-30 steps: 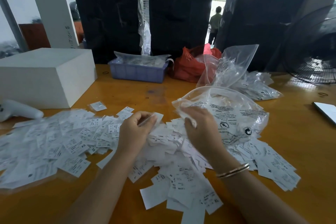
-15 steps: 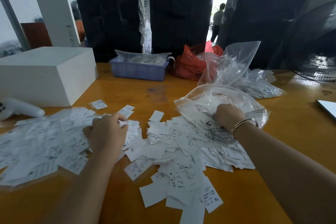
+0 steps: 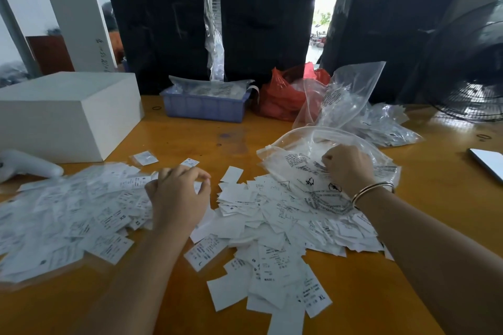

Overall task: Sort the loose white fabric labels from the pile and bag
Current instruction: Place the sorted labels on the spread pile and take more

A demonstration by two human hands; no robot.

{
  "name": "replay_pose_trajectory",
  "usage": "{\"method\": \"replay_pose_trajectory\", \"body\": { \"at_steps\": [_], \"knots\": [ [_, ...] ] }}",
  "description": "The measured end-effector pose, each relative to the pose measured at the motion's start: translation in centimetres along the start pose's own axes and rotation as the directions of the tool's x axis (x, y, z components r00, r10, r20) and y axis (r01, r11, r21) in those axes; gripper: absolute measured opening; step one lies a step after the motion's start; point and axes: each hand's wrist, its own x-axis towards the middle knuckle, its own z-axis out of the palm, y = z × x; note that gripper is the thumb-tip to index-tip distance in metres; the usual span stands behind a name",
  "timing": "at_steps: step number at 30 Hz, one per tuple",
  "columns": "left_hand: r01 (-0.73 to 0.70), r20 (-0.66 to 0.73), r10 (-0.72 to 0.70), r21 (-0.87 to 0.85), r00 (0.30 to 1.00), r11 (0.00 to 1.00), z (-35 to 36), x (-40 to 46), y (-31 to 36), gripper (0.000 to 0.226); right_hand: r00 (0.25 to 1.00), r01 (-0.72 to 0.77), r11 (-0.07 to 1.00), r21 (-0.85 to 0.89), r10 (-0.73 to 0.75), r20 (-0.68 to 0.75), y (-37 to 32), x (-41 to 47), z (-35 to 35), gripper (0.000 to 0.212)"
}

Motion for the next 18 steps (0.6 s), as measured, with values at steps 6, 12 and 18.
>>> {"method": "replay_pose_trajectory", "body": {
  "at_steps": [6, 12, 18],
  "knots": [
    [-0.035, 0.008, 0.036, -0.11, 0.999, 0.993, 0.0, -0.2, 0.6, 0.01, 0.967, 0.107, 0.983, 0.151, -0.067, -0.247, -0.9, -0.8, -1.6, 0.026],
    [-0.003, 0.209, 0.189, -0.665, 0.96, 0.747, -1.2, -0.7, 2.3, 0.013, 0.967, 0.247, 0.68, 0.69, -0.215, -0.134, -7.0, -5.8, -2.9, 0.012],
    [0.184, 0.371, 0.225, -0.796, 0.901, 0.576, -1.1, -1.0, 2.8, 0.048, 0.971, -0.003, 0.498, 0.867, -0.207, 0.122, -10.0, -10.1, -0.4, 0.008]
  ]
}}
